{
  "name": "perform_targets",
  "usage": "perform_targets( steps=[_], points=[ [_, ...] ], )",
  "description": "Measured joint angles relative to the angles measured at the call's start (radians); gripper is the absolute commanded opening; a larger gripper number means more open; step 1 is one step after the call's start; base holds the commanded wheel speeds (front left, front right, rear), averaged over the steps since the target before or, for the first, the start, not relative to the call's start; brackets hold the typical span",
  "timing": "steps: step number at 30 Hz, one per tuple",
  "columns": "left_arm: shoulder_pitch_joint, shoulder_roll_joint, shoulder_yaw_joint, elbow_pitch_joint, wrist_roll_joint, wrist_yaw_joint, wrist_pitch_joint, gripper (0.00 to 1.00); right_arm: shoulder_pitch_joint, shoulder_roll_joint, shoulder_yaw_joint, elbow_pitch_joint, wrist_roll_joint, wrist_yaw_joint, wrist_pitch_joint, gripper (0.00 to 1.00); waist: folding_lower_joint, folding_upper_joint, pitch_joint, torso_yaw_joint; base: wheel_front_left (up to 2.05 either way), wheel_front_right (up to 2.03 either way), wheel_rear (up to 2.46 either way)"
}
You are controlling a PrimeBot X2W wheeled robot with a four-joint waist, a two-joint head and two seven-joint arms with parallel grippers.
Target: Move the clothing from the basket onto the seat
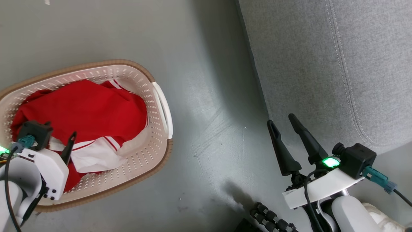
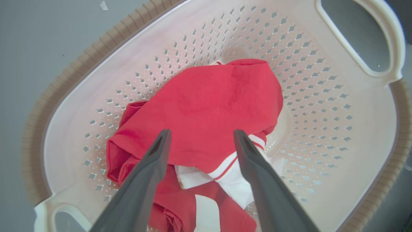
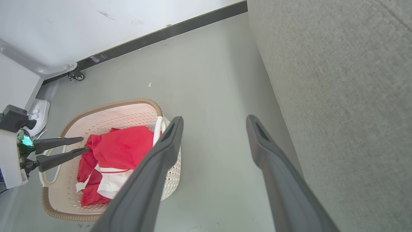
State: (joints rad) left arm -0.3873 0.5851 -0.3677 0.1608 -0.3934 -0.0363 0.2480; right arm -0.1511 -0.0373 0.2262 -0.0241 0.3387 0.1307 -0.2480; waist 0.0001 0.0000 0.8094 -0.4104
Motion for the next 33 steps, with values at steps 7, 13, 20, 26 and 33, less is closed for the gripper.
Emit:
perform_targets(
  steps=[7, 13, 20, 26, 33],
  points=[
    [-0.001, 0.023, 0.01, -0.003, 0.011, 0.015, 0.025, 1.0, 0.0, 0.001, 0.014, -0.005, 0.014, 0.0, 0.0, 1.0, 0.0, 0.0, 0.02, -0.019, 0.0, 0.0, 0.0],
    [-0.001, 0.053, 0.015, -0.009, 0.028, 0.028, 0.051, 1.0, 0.0, 0.001, 0.023, -0.008, 0.03, 0.0, 0.0, 1.0, 0.0, 0.0, 0.037, -0.036, 0.0, 0.0, 0.0],
    [-0.001, 0.091, 0.002, -0.015, 0.092, 0.052, 0.07, 1.0, 0.0, 0.002, 0.041, -0.011, 0.054, 0.0, 0.0, 1.0, 0.0, 0.0, 0.046, -0.054, 0.0, 0.0, 0.0],
    [-0.001, 0.109, -0.015, -0.024, 0.134, 0.061, 0.087, 1.0, 0.0, 0.003, 0.049, -0.012, 0.069, 0.0, 0.0, 1.0, 0.0, 0.0, 0.047, -0.067, 0.0, 0.0, 0.0],
    [-0.001, 0.121, -0.035, -0.025, 0.162, 0.069, 0.117, 1.0, 0.0, 0.003, 0.053, -0.012, 0.083, 0.0, 0.0, 1.0, 0.0, 0.0, 0.052, -0.078, 0.0, 0.0, 0.0]
  ],
)
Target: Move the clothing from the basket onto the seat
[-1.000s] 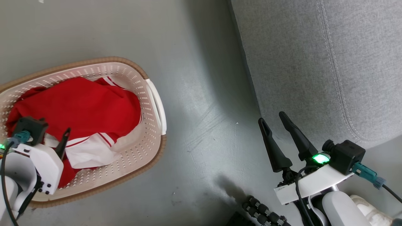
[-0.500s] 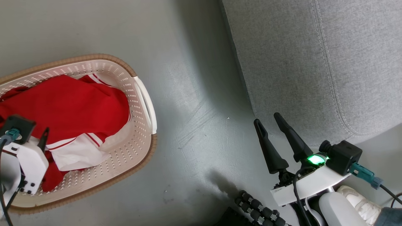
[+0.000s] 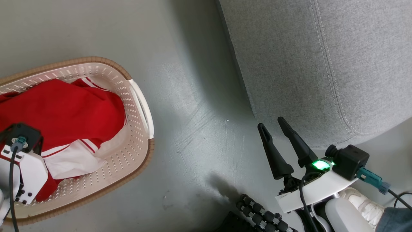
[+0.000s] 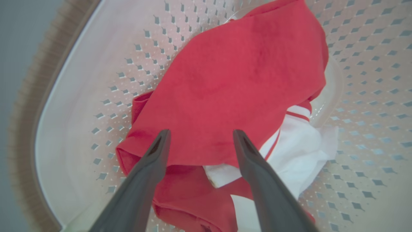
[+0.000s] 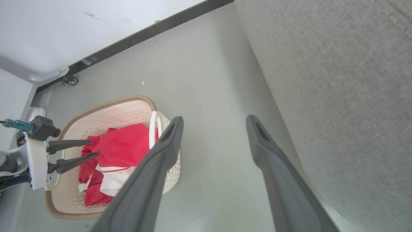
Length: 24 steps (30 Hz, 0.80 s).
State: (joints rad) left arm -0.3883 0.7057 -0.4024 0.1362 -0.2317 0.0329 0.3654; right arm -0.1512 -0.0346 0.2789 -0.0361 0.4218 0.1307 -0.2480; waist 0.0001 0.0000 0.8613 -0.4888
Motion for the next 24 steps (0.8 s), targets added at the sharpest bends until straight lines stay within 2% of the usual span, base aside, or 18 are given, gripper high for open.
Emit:
perform_targets(
  steps=[24],
  points=[
    [0.0, 0.051, 0.0, -0.01, 0.032, 0.009, 0.066, 1.0, 0.004, 0.001, 0.03, -0.014, 0.018, 0.0, 0.0, 1.0, 0.0, 0.0, 0.027, -0.035, 0.0, 0.0, 0.0]
  ],
)
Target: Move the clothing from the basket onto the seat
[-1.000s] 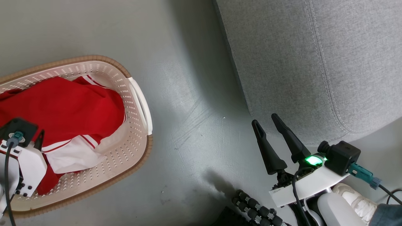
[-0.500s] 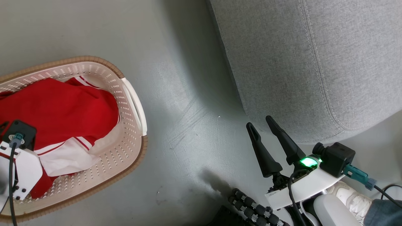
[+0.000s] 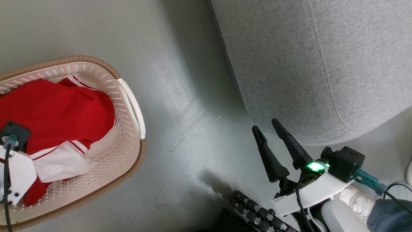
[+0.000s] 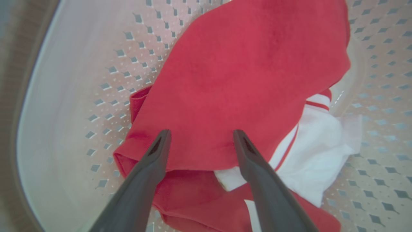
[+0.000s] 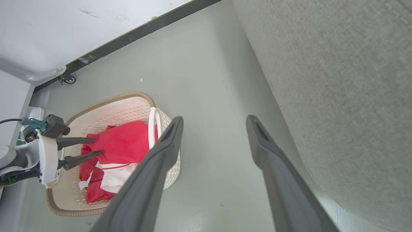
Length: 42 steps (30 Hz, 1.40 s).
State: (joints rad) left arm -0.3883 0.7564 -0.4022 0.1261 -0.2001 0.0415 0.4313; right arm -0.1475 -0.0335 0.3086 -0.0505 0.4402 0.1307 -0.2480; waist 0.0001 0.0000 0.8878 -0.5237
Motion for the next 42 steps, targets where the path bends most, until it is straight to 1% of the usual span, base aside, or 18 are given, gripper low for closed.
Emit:
perform_targets(
  steps=[22, 34, 35, 36, 37, 41, 42],
  points=[
    [-0.017, 0.028, -0.001, 0.0, 0.009, 0.0, 0.031, 1.0, 0.025, 0.001, 0.003, -0.02, 0.004, 0.0, 0.0, 1.0, 0.0, 0.0, 0.043, 0.004, 0.0, 0.0, 0.0],
    [-0.036, 0.03, -0.009, 0.0, 0.017, -0.001, 0.04, 1.0, 0.037, 0.001, -0.001, -0.036, 0.026, 0.0, 0.0, 1.0, 0.0, 0.0, 0.059, 0.006, 0.0, 0.0, 0.0],
    [-0.036, 0.03, -0.01, 0.001, 0.017, -0.001, 0.04, 0.78, 0.045, 0.001, -0.001, -0.036, 0.027, 0.0, 0.0, 1.0, 0.0, 0.0, 0.061, 0.006, 0.0, 0.0, 0.0],
    [-0.036, 0.029, -0.011, 0.001, 0.017, -0.001, 0.04, 0.67, 0.048, 0.001, -0.002, -0.036, 0.028, 0.0, 0.0, 1.0, 0.0, 0.0, 0.062, 0.006, 0.0, 0.0, 0.0],
    [-0.036, 0.029, -0.012, 0.002, 0.017, -0.001, 0.041, 0.64, 0.048, 0.001, -0.002, -0.036, 0.032, 0.0, 0.0, 1.0, 0.0, 0.0, 0.063, 0.006, 0.0, 0.0, 0.0],
    [-0.036, 0.029, -0.015, 0.008, 0.017, -0.001, 0.043, 0.62, 0.047, 0.001, -0.005, -0.038, 0.034, 0.0, 0.0, 1.0, 0.0, 0.0, 0.066, 0.006, 0.0, 0.0, 0.0],
    [-0.036, 0.029, -0.015, 0.009, 0.018, -0.001, 0.042, 0.6, 0.048, 0.001, -0.006, -0.038, 0.035, 0.0, 0.0, 1.0, 0.0, 0.0, 0.067, 0.006, 0.0, 0.0, 0.0]
  ],
)
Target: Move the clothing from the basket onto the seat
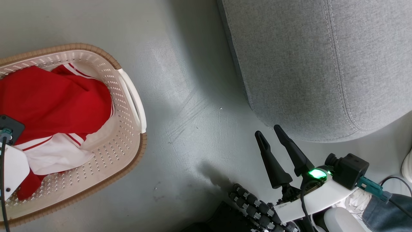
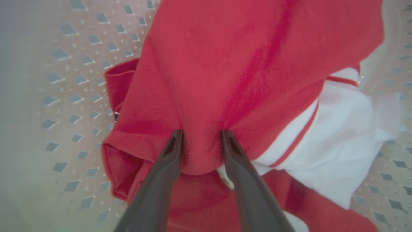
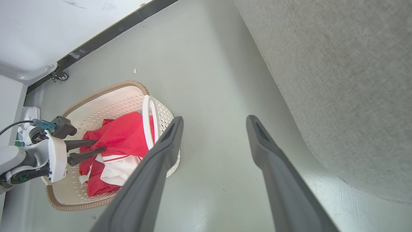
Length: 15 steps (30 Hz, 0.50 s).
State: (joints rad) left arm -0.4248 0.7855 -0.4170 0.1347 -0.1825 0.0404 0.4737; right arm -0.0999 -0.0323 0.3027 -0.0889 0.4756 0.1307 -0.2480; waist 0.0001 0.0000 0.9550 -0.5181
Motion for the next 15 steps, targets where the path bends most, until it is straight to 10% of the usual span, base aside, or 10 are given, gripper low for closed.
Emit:
perform_targets(
  steps=[7, 10, 15],
  points=[
    [-0.002, 0.0, 0.0, 0.007, 0.0, 0.0, 0.0, 0.4, 0.014, 0.0, -0.001, -0.005, 0.007, 0.0, 0.0, 1.0, 0.0, 0.0, 0.005, 0.0, 0.0, 0.0, 0.0],
    [-0.002, 0.0, -0.001, 0.009, 0.0, 0.0, 0.0, 0.01, 0.016, 0.0, -0.001, -0.005, 0.008, 0.0, 0.0, 1.0, 0.0, 0.0, 0.004, 0.0, 0.0, 0.0, 0.0],
    [-0.002, -0.006, 0.006, 0.013, -0.009, 0.001, -0.006, 0.0, 0.013, 0.0, 0.001, -0.005, 0.011, 0.0, 0.0, 1.0, 0.0, 0.0, 0.0, -0.001, 0.0, 0.0, 0.0]
  ],
)
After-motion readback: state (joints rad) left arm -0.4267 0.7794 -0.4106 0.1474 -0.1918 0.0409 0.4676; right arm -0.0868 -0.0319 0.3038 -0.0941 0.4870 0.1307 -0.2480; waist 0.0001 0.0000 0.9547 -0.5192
